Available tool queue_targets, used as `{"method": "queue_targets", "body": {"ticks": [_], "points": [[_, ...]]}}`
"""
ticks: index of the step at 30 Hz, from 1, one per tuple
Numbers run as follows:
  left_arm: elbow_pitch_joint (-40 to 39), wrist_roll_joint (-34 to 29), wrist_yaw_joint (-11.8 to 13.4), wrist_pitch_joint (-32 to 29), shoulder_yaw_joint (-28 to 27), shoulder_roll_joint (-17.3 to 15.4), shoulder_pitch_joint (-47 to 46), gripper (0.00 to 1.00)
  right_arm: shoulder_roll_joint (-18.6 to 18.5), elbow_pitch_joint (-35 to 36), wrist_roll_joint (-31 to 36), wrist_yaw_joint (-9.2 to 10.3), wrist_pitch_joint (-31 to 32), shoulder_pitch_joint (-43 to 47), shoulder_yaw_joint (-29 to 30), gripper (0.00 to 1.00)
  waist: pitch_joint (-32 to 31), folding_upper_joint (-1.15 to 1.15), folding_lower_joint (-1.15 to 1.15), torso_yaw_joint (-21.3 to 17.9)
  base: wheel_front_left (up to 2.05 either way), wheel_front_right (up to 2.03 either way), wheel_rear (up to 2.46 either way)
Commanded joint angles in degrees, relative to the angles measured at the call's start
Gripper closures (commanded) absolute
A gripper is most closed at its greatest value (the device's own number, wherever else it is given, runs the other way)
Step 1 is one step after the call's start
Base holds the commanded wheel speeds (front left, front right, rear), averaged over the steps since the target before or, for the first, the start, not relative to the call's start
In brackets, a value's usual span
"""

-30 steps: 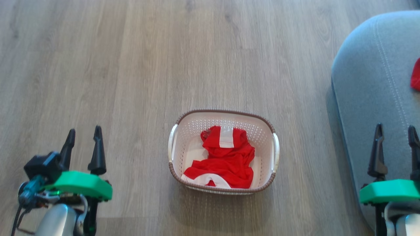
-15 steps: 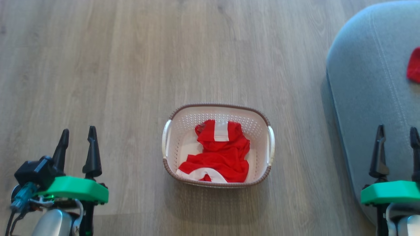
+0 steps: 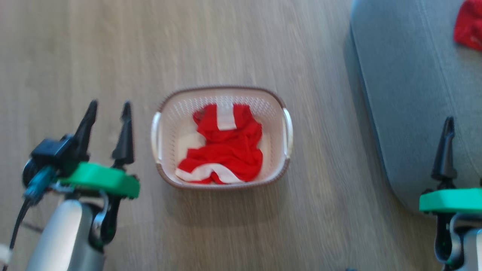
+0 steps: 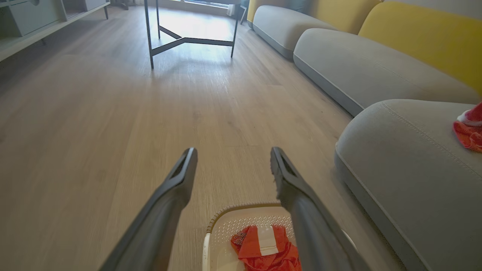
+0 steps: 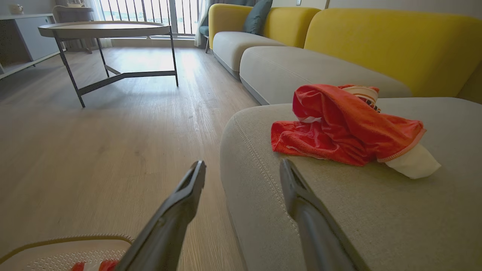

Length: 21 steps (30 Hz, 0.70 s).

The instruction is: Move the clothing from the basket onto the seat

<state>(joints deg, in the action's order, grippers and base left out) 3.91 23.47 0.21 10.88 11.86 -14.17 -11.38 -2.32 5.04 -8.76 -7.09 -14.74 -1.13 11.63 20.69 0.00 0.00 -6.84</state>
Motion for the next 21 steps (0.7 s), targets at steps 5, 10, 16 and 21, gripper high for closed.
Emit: {"method": "queue_targets", "body": {"ticks": [5, 10, 16, 21], "points": [[-0.9, -2.2, -1.1, -2.4, 1.2, -1.3, -7.3, 0.00, -0.6, 3.2, -2.1, -0.40, -0.3, -2.7, -1.3, 0.00, 9.0, 0.00, 0.00, -5.2, 0.00, 0.00, 0.00], [1.7, -4.0, -1.9, -4.6, 4.1, -0.8, -12.7, 0.00, -0.6, 4.8, -3.5, -0.40, -0.3, -4.8, -2.0, 0.00, 14.0, 0.00, 0.00, -6.6, 0.00, 0.00, 0.00], [4.7, -6.8, -2.8, -6.3, 7.0, -0.9, -18.8, 0.00, -0.6, 6.5, -4.7, -0.40, -0.3, -8.1, -3.3, 0.00, 20.1, 0.00, 0.00, -7.8, 0.00, 0.00, 0.00], [6.4, -8.1, -3.0, -7.6, 8.2, -1.3, -21.8, 0.00, -0.6, 6.9, -6.7, -0.40, -0.3, -9.4, -4.3, 0.00, 24.3, 0.00, 0.00, -9.1, 0.00, 0.00, 0.00]]}}
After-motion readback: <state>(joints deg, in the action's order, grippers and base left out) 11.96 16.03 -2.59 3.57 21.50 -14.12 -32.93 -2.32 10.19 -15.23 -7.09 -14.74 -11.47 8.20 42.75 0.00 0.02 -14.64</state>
